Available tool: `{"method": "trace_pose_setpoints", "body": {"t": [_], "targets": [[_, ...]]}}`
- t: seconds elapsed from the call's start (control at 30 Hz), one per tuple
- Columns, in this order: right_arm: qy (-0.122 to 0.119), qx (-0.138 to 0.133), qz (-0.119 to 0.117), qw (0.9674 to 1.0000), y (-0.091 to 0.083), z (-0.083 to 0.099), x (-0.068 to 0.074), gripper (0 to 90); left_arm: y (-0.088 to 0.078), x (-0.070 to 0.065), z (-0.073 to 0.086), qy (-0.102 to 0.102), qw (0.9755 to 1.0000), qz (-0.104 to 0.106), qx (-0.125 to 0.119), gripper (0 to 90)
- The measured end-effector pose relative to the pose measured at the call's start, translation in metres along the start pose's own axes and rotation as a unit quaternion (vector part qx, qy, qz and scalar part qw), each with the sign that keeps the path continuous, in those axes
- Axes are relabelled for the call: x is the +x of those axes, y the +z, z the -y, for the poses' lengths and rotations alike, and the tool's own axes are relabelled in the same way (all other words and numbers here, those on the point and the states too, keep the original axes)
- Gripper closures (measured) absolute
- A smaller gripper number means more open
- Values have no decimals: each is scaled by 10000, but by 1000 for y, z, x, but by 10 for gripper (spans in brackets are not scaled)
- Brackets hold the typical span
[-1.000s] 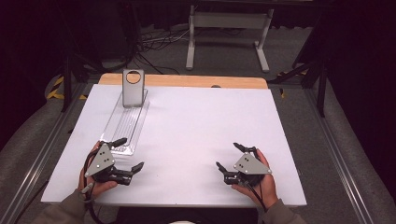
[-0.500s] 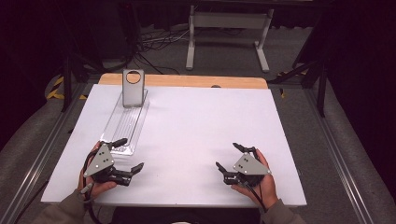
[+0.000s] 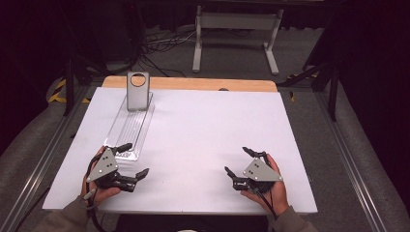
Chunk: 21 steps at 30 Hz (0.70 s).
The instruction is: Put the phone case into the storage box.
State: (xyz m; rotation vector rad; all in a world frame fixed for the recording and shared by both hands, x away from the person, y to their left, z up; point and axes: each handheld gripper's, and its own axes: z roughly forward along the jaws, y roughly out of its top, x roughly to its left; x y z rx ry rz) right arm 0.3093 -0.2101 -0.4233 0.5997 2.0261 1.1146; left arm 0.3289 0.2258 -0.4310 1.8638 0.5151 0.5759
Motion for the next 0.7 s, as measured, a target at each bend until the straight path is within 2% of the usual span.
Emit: {"method": "trace_pose_setpoints", "body": {"t": [0.27,0.7], "targets": [[0,-101,9,9999,-2,-1,0,188,2,0,0,8,10000,-11,33,37],[6,-13,-106,9999,0,3,0,182,6,-5,-1,-40,9999,3,108,38]]}}
